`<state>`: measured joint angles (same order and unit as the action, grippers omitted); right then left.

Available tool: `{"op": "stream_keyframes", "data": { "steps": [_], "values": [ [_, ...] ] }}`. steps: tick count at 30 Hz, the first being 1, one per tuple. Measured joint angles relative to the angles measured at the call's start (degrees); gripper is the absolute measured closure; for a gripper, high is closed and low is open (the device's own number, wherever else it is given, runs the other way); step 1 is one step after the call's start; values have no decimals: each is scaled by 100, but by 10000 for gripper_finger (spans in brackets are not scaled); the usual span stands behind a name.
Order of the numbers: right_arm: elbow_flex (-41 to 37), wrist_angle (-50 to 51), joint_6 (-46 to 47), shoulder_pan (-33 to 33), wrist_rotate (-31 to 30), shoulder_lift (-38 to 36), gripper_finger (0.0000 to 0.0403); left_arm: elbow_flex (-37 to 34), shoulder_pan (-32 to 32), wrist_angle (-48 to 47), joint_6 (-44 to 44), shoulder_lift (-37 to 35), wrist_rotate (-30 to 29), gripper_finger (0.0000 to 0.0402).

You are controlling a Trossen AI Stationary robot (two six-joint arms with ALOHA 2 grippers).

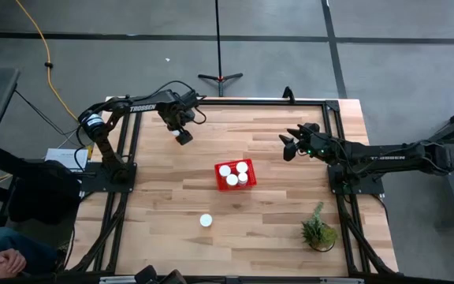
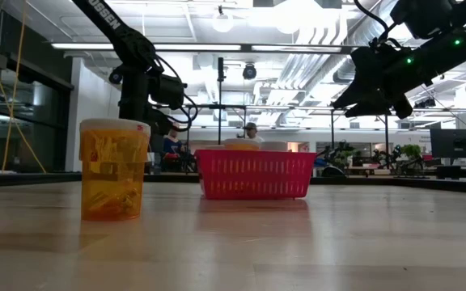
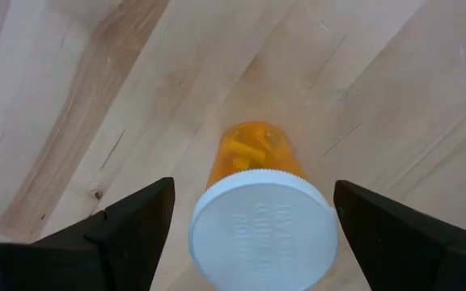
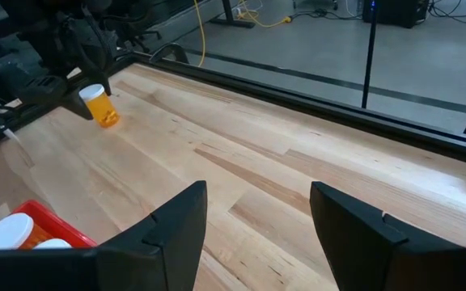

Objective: Pick and place pill bottles into a basket
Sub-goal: Put the orange medicine bottle into the bin

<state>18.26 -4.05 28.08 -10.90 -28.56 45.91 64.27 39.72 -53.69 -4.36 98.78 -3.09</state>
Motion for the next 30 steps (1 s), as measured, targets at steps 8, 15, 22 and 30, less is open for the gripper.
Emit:
{"op": "stream_keyframes", "data": {
  "steps": [8, 15, 22, 30],
  "values": [
    [0, 1, 0, 0, 0, 0, 192, 0, 0, 0, -11, 0, 2, 102],
    [0, 2, 0, 0, 0, 0, 192, 0, 0, -46, -101, 0, 2, 159],
    [0, 2, 2, -2, 0, 0, 192, 0, 0, -46, -140, 0, 0, 158],
    [0, 7, 0, -2, 0, 0, 192, 2, -2, -48, -140, 0, -23, 166]
  ]
}}
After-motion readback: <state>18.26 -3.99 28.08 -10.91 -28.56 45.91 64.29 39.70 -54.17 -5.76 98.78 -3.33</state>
